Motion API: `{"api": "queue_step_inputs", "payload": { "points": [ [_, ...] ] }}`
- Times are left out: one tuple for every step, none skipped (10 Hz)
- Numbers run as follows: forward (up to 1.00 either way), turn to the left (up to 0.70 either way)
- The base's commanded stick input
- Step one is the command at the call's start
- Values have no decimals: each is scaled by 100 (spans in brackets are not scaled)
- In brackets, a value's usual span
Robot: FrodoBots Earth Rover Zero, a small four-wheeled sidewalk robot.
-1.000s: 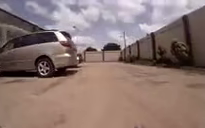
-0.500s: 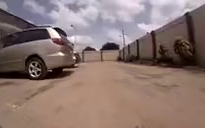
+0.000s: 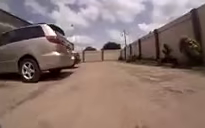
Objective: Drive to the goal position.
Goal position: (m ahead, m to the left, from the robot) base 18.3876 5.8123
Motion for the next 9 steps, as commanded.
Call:
{"api": "queue_step_inputs", "payload": {
  "points": [
    [85,0],
    [85,0],
    [85,0],
    [85,0],
    [85,0],
    [85,0],
    [85,0],
    [85,0],
    [85,0]
  ]
}}
